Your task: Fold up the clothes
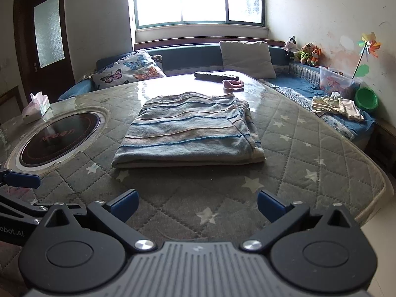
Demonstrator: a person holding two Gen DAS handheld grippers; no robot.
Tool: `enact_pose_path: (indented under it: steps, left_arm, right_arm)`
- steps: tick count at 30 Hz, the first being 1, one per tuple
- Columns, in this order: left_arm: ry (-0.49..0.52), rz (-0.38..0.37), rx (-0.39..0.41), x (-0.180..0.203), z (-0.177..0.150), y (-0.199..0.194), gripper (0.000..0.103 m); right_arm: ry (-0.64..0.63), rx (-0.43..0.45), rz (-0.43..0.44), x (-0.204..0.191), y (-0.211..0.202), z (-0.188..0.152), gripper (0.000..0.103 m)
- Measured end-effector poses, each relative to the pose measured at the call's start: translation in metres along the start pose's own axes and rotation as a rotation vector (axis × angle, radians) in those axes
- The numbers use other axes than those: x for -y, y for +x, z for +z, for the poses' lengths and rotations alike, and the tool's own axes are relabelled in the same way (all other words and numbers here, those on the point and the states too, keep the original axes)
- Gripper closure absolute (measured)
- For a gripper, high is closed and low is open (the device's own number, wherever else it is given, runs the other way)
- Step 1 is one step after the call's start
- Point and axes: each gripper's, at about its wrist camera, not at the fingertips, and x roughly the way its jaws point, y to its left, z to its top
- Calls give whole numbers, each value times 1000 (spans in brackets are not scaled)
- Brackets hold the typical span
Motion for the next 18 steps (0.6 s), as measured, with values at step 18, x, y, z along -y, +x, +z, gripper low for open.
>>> enact_pose_path:
  steps: [18]
  left_arm:
    - [13, -5, -1, 6, -5, -2, 0]
  right_arm:
    - [-1, 4, 0, -2, -3, -2, 0]
